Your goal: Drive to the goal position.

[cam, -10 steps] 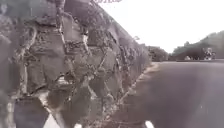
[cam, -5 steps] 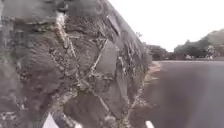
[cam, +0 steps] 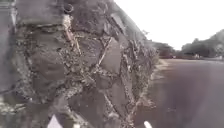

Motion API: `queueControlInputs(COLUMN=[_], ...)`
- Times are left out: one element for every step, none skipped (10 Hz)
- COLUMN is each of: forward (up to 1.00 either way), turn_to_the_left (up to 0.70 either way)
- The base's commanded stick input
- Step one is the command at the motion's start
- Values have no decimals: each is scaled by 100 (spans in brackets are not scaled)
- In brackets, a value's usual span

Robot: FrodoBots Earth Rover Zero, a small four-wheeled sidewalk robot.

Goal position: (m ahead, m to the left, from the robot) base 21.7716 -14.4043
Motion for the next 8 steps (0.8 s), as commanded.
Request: queueControlInputs(forward=[0,0,0,0,0,0,0,0], turn_to_the_left=[0,0,0,0,0,0,0,-16])
